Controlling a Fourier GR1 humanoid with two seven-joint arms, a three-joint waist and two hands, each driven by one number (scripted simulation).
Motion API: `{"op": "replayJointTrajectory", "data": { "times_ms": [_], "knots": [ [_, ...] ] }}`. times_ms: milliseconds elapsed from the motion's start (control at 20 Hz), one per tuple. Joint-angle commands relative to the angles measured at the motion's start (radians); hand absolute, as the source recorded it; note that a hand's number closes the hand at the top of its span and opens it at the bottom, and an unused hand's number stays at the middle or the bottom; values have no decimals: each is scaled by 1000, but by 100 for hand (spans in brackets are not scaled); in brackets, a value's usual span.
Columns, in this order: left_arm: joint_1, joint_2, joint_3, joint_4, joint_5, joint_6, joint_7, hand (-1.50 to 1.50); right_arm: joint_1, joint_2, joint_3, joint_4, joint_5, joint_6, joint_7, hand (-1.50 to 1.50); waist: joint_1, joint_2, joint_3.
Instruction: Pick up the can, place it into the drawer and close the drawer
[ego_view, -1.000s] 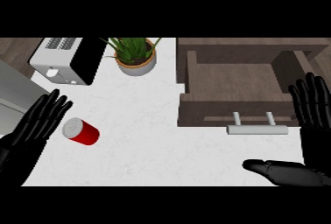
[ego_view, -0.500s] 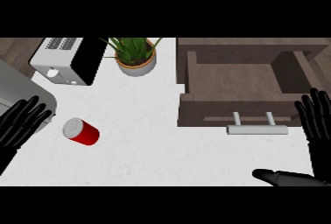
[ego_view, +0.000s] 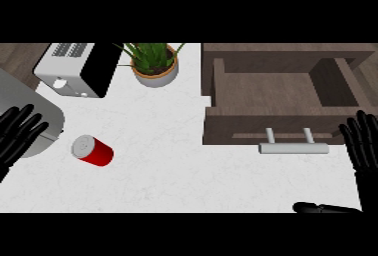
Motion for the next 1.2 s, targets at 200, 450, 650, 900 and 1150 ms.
{"op": "replayJointTrajectory", "data": {
  "times_ms": [200, 450, 650, 900, 1150],
  "knots": [
    [-56, -74, -36, 118, -144, -19, -58, -150, -8, -42, -104, 44, -77, 69, -28, -150, -1, 1, 0],
    [-93, -102, -41, 236, -229, -45, -141, -150, 40, -15, -98, 11, -62, 75, -40, -150, -3, 1, 0],
    [-73, -108, -19, 316, -252, -82, -229, -150, 118, 12, -91, 26, -48, 118, -127, -150, -3, 0, 0],
    [-141, -94, 3, 444, -309, -84, -304, -150, 70, 28, -63, 28, 4, 86, -86, -150, -3, 1, 0],
    [-91, -121, -2, 483, -381, -72, -389, -150, 67, -15, -143, 0, -84, 132, -41, -150, -3, 0, 0]
  ]
}}
